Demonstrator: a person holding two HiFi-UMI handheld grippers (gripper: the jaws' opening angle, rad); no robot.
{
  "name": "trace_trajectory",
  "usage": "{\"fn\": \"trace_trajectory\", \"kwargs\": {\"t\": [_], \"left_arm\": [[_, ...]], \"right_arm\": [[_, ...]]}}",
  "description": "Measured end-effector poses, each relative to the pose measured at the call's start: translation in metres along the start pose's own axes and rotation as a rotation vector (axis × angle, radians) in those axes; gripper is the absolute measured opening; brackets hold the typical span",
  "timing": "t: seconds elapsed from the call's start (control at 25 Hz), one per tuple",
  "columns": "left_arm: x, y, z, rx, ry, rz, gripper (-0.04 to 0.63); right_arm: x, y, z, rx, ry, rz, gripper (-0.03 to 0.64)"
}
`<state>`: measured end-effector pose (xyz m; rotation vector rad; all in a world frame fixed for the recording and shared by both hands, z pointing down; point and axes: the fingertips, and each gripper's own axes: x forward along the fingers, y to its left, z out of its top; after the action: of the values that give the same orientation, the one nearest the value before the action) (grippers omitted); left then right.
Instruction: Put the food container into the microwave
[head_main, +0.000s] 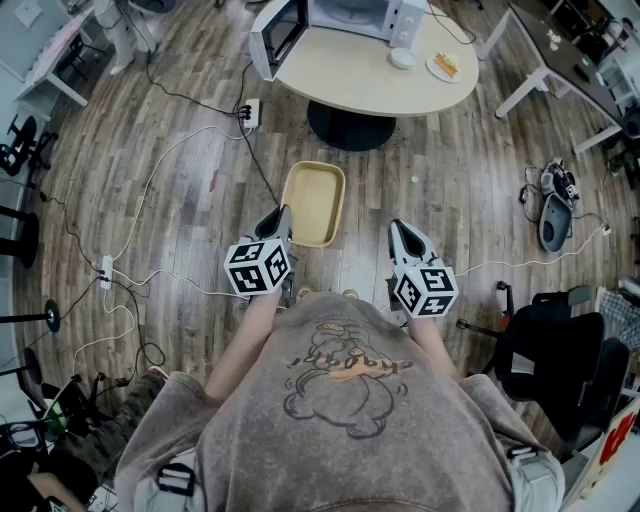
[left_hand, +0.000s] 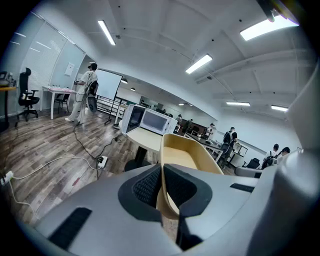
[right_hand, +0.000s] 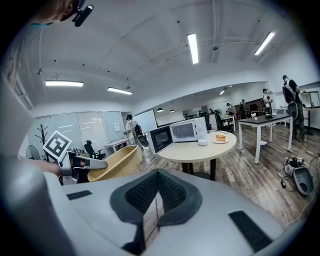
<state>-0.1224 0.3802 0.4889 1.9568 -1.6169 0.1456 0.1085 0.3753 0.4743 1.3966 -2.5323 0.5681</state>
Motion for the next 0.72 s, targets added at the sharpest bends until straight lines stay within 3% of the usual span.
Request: {"fn": "trace_trajectory", "kwargs": {"t": [0.72], "left_arm": [[-0.009, 0.028, 0.002, 0.024, 0.013, -0.024, 0.038]], "right_arm": [[0.007, 0.019, -0.006, 0.003, 0.001, -0.068, 0.005]]}}
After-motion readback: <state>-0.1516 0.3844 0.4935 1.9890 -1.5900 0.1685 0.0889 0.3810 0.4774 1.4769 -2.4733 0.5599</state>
